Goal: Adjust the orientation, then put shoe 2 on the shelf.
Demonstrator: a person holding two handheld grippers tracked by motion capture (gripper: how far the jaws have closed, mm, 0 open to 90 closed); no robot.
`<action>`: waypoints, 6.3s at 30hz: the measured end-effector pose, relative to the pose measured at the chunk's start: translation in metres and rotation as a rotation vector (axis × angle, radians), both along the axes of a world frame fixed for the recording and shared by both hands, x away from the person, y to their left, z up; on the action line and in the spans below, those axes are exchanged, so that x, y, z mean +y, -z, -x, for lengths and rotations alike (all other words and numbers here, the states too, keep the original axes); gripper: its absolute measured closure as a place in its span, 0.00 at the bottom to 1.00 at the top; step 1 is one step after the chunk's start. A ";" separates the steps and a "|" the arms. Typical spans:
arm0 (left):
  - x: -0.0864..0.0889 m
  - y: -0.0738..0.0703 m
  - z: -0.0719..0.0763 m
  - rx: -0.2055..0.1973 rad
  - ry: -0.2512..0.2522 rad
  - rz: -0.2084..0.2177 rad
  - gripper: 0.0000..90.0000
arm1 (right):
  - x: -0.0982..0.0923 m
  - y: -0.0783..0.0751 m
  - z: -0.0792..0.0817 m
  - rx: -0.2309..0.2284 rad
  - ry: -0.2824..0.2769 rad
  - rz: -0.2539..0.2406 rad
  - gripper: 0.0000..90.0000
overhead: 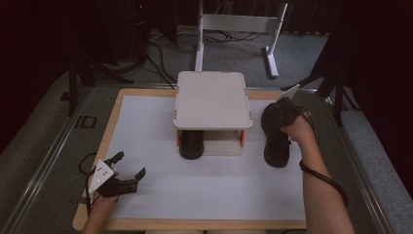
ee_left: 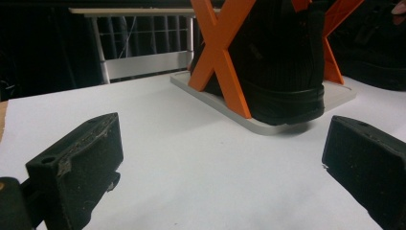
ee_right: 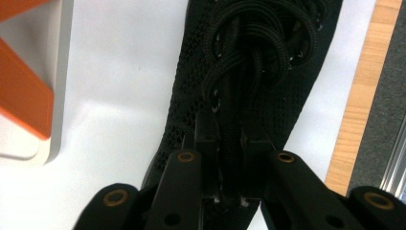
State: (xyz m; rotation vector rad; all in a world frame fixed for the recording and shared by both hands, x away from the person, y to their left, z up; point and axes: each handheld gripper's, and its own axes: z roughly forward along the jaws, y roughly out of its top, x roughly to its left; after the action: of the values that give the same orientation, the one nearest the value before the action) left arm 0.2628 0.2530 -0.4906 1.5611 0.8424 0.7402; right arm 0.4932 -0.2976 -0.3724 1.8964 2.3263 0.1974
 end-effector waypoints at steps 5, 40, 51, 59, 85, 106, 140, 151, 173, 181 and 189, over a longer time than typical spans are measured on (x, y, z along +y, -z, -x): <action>0.000 0.000 -0.001 0.005 0.004 0.000 0.01 | 0.002 -0.008 0.006 0.003 -0.077 0.052 0.93; 0.001 0.000 0.001 -0.001 0.011 0.022 0.01 | 0.005 -0.006 0.067 -0.074 -0.328 0.027 0.80; 0.001 0.001 0.001 -0.001 0.016 0.023 0.01 | -0.009 -0.015 0.090 -0.169 -0.336 -0.056 0.67; 0.001 0.001 0.001 -0.001 0.015 0.027 0.01 | -0.024 -0.019 0.116 -0.283 -0.308 -0.129 0.56; 0.002 0.001 0.001 0.001 0.017 0.032 0.01 | -0.067 0.038 0.183 -0.603 -0.192 -0.312 0.47; 0.003 0.001 0.001 0.001 0.016 0.047 0.01 | -0.062 0.082 0.207 -0.866 -0.111 -0.296 0.64; 0.003 0.001 0.000 0.010 0.013 0.050 0.01 | -0.032 0.027 0.247 -0.993 -0.124 -0.289 0.92; 0.003 0.001 0.000 0.011 0.011 0.049 0.01 | -0.018 0.014 0.290 -1.050 -0.144 -0.287 0.92; 0.003 0.001 0.000 0.011 0.013 0.051 0.01 | 0.045 0.008 0.316 -1.022 -0.311 -0.413 0.91; 0.003 0.001 0.000 0.010 0.012 0.055 0.01 | 0.066 0.021 0.290 -0.997 -0.309 -0.382 0.91; 0.003 0.001 0.000 0.010 0.012 0.055 0.01 | 0.081 0.034 0.281 -0.977 -0.302 -0.379 0.91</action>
State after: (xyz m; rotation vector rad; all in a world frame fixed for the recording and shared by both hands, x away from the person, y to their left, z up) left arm 0.2624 0.2561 -0.4914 1.5202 0.8529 0.6955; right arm 0.2121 -0.2168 -0.4059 1.0884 1.8837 1.3235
